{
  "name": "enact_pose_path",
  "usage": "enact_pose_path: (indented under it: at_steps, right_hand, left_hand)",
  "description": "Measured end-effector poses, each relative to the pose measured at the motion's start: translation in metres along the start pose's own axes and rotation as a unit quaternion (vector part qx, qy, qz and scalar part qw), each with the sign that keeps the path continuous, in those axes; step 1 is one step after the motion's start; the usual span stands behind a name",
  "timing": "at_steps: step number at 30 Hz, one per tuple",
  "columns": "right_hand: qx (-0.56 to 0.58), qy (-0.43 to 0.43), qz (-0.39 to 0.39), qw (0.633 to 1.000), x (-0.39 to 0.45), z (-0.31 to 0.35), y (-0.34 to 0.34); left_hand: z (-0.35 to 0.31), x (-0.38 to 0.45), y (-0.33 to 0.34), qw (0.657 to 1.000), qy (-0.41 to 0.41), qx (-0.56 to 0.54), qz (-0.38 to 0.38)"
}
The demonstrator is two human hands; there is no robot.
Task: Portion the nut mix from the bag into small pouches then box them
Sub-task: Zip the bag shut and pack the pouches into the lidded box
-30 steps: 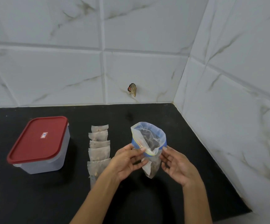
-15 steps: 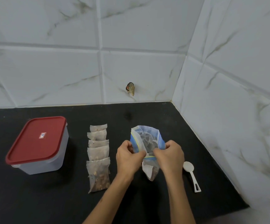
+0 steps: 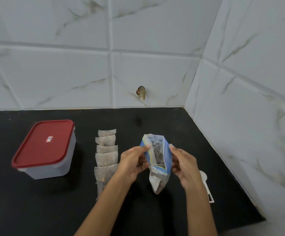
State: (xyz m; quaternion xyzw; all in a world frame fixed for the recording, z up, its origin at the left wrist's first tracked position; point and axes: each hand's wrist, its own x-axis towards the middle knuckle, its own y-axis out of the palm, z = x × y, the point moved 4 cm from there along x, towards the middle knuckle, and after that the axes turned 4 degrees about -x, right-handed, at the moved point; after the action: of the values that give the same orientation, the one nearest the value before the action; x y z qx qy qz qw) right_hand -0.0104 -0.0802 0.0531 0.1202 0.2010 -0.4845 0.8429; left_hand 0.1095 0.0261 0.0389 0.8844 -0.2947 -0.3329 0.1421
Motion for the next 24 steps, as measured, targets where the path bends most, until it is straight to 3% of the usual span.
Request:
enact_pose_path:
  at_steps: [3, 5, 7, 9, 11, 14, 17, 20, 24]
  right_hand:
    - [-0.013, -0.024, -0.003, 1.000, -0.003, 0.001, 0.003]
    - [-0.099, -0.061, -0.054, 0.992, -0.004, 0.003, -0.001]
    - [-0.238, -0.137, -0.151, 0.950, -0.008, 0.011, -0.007]
    - [-0.281, -0.186, -0.195, 0.921, -0.010, 0.018, -0.010]
    - [-0.233, -0.160, -0.160, 0.946, -0.007, 0.017, -0.012]
    - [-0.106, -0.059, -0.033, 0.992, 0.003, 0.008, -0.006]
    - [-0.023, 0.009, 0.051, 0.998, 0.009, 0.003, 0.002]
    - [0.018, 0.051, 0.086, 0.995, 0.013, 0.006, 0.005]
    - [-0.004, 0.056, 0.084, 0.995, 0.022, 0.007, 0.007]
  left_hand:
    - [0.001, 0.000, 0.001, 0.999, 0.039, 0.036, 0.002]
    - [-0.003, 0.000, -0.003, 0.985, 0.129, 0.105, -0.044]
    - [-0.010, -0.001, -0.009, 0.932, 0.250, 0.238, -0.110]
    - [-0.014, -0.002, -0.011, 0.904, 0.281, 0.299, -0.119]
    - [-0.014, 0.001, -0.010, 0.943, 0.218, 0.245, -0.056]
    - [-0.010, -0.001, -0.001, 0.986, 0.067, 0.142, 0.051]
    - [-0.008, 0.002, 0.001, 0.996, -0.026, 0.077, 0.039]
    - [-0.013, 0.011, 0.002, 0.994, -0.059, 0.087, 0.017]
    - [-0.021, 0.013, 0.008, 0.993, -0.039, 0.106, 0.032]
